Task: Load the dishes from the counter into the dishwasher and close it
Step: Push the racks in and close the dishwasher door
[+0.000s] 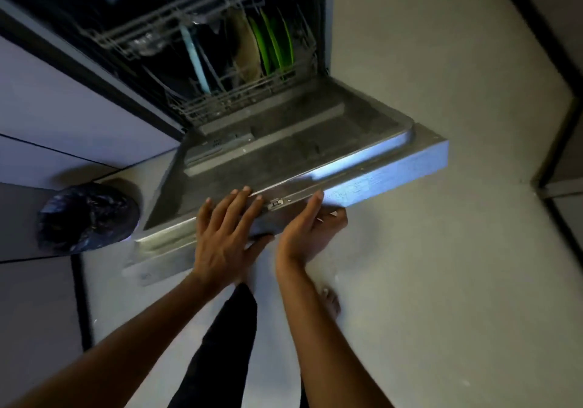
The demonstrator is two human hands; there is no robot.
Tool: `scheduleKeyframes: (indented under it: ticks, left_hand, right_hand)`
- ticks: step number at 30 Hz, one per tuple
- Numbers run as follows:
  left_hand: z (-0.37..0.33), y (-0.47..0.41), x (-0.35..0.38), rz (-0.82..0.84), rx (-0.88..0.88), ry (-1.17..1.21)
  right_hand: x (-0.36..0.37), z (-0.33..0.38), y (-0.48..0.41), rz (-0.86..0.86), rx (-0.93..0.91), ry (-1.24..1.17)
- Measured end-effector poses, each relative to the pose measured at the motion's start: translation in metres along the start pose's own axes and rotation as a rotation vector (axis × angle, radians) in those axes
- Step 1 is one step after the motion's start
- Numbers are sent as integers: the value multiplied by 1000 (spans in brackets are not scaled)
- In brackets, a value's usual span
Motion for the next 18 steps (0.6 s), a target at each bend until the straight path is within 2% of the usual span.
scheduleKeyframes:
  ticks: [3, 5, 7, 11, 18]
  left_hand:
    - [22, -36, -34, -136, 90, -54]
    - [34, -62, -56, -151, 140, -90]
    - [49, -92, -79, -156, 119, -121]
    - [78, -145, -115, -195, 50, -93]
    - [140, -248, -181, -369, 26, -71]
  right_hand:
    - [28, 37, 13, 47, -141, 21]
    - [44, 59, 19, 45, -217, 25]
    - [68, 85, 25, 56, -318, 3]
    - [106, 132, 30, 70, -395, 30]
    - [156, 224, 32, 193, -666, 585]
Point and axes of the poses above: each hand's wrist, its own y-axis away from the middle knuckle, its own x-axis out of the palm, z = x × y, the point moved 1 cm from there along -y, towards the middle knuckle, and after that the axes turned 13 degrees about y, right-handed, at the moved point
